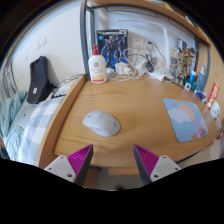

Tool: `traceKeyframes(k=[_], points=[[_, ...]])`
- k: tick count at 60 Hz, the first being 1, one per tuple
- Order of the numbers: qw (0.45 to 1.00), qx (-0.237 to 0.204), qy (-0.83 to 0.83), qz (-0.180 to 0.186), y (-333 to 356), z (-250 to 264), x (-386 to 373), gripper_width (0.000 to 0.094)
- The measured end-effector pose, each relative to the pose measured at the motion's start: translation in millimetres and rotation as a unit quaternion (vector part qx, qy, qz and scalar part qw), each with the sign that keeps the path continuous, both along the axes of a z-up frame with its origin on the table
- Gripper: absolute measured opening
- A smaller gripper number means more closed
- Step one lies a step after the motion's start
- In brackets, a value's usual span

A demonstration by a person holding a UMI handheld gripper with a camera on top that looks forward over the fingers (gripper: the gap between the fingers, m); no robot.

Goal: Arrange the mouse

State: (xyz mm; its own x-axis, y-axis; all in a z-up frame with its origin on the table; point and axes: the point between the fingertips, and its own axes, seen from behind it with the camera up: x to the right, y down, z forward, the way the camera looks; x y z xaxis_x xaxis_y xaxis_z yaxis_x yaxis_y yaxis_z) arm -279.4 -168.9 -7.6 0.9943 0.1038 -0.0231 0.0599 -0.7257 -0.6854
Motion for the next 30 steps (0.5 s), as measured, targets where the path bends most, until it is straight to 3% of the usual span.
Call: traceKeyframes(k=[30], points=[[1.000,-0.002,-0.016,-0.014,110.7,-11.4,-27.0,0.0799]])
